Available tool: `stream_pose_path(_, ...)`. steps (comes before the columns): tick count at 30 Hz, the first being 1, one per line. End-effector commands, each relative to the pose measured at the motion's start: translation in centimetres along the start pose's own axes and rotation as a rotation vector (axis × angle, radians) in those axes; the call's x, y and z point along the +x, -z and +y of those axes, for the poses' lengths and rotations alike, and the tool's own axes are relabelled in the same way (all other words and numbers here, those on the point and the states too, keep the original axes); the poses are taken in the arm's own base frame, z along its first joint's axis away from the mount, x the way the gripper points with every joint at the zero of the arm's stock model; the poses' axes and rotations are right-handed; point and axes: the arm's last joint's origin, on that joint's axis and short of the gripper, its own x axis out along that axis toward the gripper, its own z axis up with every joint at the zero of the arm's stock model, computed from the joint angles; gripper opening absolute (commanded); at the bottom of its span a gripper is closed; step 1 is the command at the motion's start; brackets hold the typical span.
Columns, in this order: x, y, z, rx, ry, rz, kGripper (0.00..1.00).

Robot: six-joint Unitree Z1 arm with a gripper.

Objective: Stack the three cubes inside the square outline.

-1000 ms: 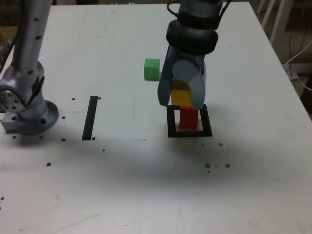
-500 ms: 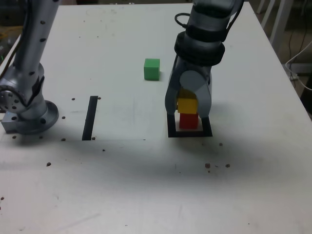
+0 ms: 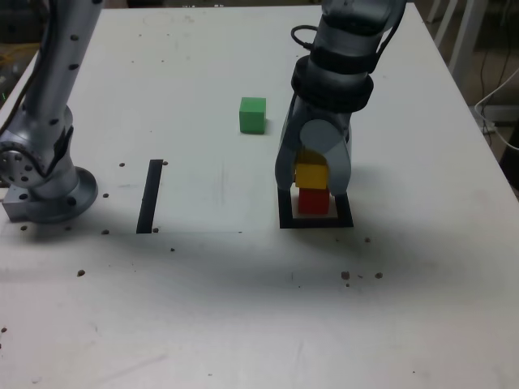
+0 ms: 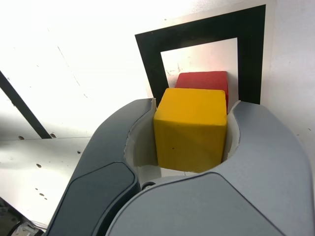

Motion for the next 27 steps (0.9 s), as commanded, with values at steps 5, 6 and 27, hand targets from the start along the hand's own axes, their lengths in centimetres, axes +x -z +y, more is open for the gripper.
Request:
stream_pose_path(5,0.5,-0.4,0.2,0.017,0.001,-0.005,0.95)
stream_pose_path(6,0.5,-0.4,0.3,0.018,0.001,-0.005,0.98)
stream_pose_path(27,-3.1,5.9,0.9,-0.076,-0.119,-0.071,1.0)
